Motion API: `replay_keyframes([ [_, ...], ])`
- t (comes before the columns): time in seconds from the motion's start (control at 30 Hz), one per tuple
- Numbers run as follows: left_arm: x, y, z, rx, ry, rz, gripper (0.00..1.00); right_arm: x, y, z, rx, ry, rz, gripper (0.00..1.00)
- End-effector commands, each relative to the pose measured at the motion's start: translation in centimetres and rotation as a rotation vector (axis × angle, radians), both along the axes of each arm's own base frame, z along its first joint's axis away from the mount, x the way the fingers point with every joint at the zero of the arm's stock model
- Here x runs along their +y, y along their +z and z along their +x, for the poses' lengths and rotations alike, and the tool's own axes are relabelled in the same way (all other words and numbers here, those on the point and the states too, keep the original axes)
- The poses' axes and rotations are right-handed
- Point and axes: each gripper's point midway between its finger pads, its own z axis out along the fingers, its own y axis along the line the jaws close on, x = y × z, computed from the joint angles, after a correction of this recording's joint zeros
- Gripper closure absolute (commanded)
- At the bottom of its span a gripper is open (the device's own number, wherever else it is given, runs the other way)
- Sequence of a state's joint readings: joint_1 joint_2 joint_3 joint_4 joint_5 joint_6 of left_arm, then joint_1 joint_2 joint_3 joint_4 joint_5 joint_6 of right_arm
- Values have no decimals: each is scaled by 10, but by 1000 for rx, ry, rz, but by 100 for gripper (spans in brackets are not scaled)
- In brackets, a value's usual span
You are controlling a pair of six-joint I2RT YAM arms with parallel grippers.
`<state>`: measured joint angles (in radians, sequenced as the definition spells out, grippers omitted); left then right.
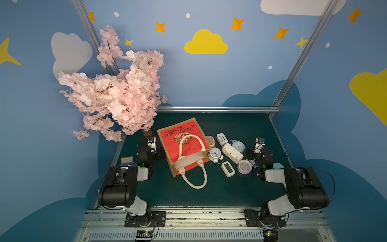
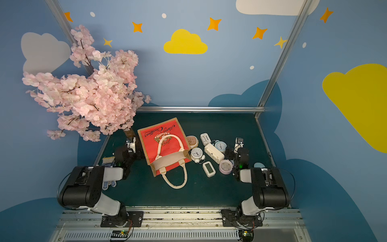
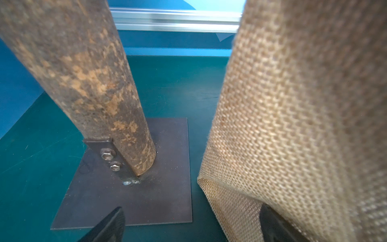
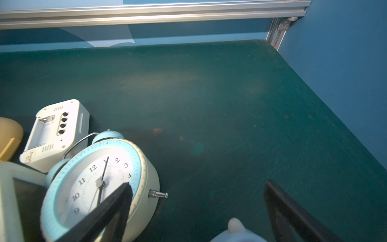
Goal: Take the alarm clock out of the canvas bag
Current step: Reset both arms
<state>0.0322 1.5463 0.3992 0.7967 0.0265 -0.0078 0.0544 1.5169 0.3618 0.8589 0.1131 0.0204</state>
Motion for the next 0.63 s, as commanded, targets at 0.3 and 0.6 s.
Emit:
replay_keyframes([
  [0.3, 1, 7, 4, -14, 8, -2, 1, -1, 6, 6, -16, -6, -10, 2],
  [0.6, 1, 6, 3, -12, 8, -1, 1, -1, 5, 6, -13, -7, -11, 2],
])
